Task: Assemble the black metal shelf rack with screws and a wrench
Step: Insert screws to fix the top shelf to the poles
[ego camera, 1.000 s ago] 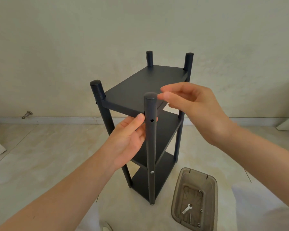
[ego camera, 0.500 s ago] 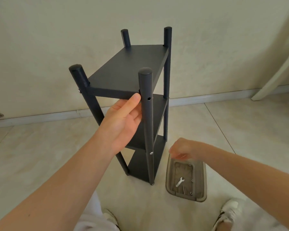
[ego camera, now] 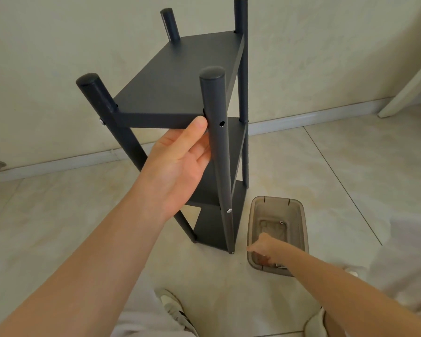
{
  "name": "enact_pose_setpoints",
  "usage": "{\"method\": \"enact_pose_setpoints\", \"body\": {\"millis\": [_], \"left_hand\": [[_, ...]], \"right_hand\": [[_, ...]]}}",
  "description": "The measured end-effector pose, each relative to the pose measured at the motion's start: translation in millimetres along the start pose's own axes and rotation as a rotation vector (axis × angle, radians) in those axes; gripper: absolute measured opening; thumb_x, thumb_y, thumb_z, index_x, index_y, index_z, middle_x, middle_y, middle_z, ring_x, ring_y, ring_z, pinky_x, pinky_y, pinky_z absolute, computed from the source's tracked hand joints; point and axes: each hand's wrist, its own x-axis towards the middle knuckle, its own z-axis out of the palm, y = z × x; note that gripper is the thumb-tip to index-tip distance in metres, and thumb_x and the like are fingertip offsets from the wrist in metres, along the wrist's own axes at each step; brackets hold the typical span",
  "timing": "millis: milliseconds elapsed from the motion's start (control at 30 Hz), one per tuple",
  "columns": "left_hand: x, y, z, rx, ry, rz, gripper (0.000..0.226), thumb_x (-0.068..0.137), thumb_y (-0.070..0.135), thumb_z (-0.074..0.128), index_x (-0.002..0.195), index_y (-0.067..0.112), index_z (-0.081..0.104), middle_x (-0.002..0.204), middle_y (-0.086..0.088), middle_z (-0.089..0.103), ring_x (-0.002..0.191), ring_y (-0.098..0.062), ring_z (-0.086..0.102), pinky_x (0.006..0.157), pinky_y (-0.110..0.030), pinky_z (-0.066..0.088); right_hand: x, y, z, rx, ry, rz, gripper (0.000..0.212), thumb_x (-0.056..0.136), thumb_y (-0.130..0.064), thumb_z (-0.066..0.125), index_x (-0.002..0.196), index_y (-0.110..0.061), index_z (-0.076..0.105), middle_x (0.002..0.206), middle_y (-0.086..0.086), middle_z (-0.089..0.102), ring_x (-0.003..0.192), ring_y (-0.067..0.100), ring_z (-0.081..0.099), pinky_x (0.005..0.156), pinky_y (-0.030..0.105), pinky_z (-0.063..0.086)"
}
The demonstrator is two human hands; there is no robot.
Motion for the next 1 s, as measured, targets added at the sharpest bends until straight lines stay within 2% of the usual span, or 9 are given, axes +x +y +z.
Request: {"method": "enact_pose_setpoints", "body": {"millis": [67,133,200,267,367,433,500,767,1000], "left_hand": [[-0.5,0.1,1.8,0.007,-0.002,0.004,0.016,0.078,0.022,0.066,0.080,0.022,0.082,0.117,-0.004,0.074,0.113,-0.019,0.069,0.090,-0.030,0.058],[-0.8,-0.1,2.8,0.021,-0.007,0.011,0.017,0.078,0.022,0.065,0.079,0.024,0.082,0.115,-0.003,0.075,0.111,-0.017,0.070,0.087,-0.028,0.058],[-0.9,-0.3,3.5,0.022,-0.009,0.013,0.017,0.077,0.022,0.066,0.081,0.024,0.082,0.116,-0.003,0.074,0.112,-0.017,0.069,0.087,-0.027,0.058],[-1.3,-0.3,4.1,0.022,-0.010,0.017,0.017,0.078,0.022,0.066,0.083,0.023,0.082,0.119,-0.004,0.073,0.113,-0.018,0.069,0.088,-0.028,0.058],[-1.7,-0.3,3.9,0.034,-0.024,0.029,0.018,0.079,0.022,0.065,0.084,0.024,0.082,0.116,-0.002,0.074,0.113,-0.017,0.069,0.087,-0.027,0.058],[-1.3,-0.4,3.7,0.043,-0.031,0.030,0.017,0.078,0.022,0.067,0.085,0.024,0.082,0.116,-0.002,0.074,0.113,-0.017,0.069,0.088,-0.027,0.057],[-1.0,-0.2,3.2,0.042,-0.030,0.031,0.017,0.076,0.023,0.069,0.087,0.022,0.082,0.118,-0.003,0.073,0.114,-0.017,0.068,0.089,-0.027,0.057],[-1.9,-0.9,3.1,0.036,-0.046,0.034,0.017,0.077,0.022,0.068,0.087,0.020,0.081,0.113,-0.001,0.074,0.113,-0.016,0.069,0.088,-0.026,0.057],[1.4,-1.3,2.4,0.029,-0.065,0.039,0.019,0.074,0.022,0.070,0.089,0.018,0.080,0.113,0.000,0.074,0.112,-0.016,0.069,0.087,-0.027,0.057]], "right_hand": [[1.8,7.8,-4.5,0.093,-0.127,0.035,0.046,0.090,-0.023,0.070,0.127,-0.003,0.050,0.108,0.012,0.066,0.095,0.029,0.069,0.083,0.039,0.059],[2.9,14.0,-9.3,0.134,-0.246,0.058,0.039,0.091,-0.023,0.068,0.123,-0.006,0.052,0.112,0.011,0.071,0.095,0.029,0.072,0.079,0.040,0.060],[6.1,18.8,-10.5,0.106,-0.234,0.029,0.022,0.093,-0.024,0.065,0.108,-0.010,0.059,0.106,0.007,0.074,0.093,0.024,0.073,0.073,0.035,0.061],[10.3,23.4,-10.7,-0.021,-0.115,0.003,0.013,0.095,-0.021,0.062,0.102,-0.011,0.062,0.104,0.007,0.073,0.091,0.021,0.071,0.075,0.031,0.060],[16.2,33.1,-8.8,-0.259,-0.025,-0.017,0.018,0.097,-0.015,0.057,0.110,-0.003,0.062,0.110,0.014,0.068,0.087,0.021,0.066,0.077,0.027,0.056],[19.3,39.6,-3.9,-0.377,-0.035,-0.032,0.025,0.098,-0.014,0.056,0.119,-0.001,0.060,0.112,0.013,0.064,0.101,0.025,0.064,0.088,0.030,0.052],[22.3,45.3,2.5,-0.436,-0.048,-0.043,0.028,0.098,-0.011,0.055,0.124,-0.002,0.059,0.121,0.014,0.063,0.112,0.027,0.061,0.097,0.031,0.049],[33.2,56.9,15.4,-0.565,-0.087,-0.083,0.046,0.099,0.000,0.045,0.145,-0.003,0.043,0.144,0.016,0.049,0.125,0.028,0.053,0.103,0.029,0.042],[41.3,57.6,12.2,-0.663,-0.049,-0.138,0.037,0.099,-0.007,0.050,0.135,-0.001,0.052,0.132,0.016,0.059,0.120,0.029,0.057,0.099,0.031,0.046]]}}
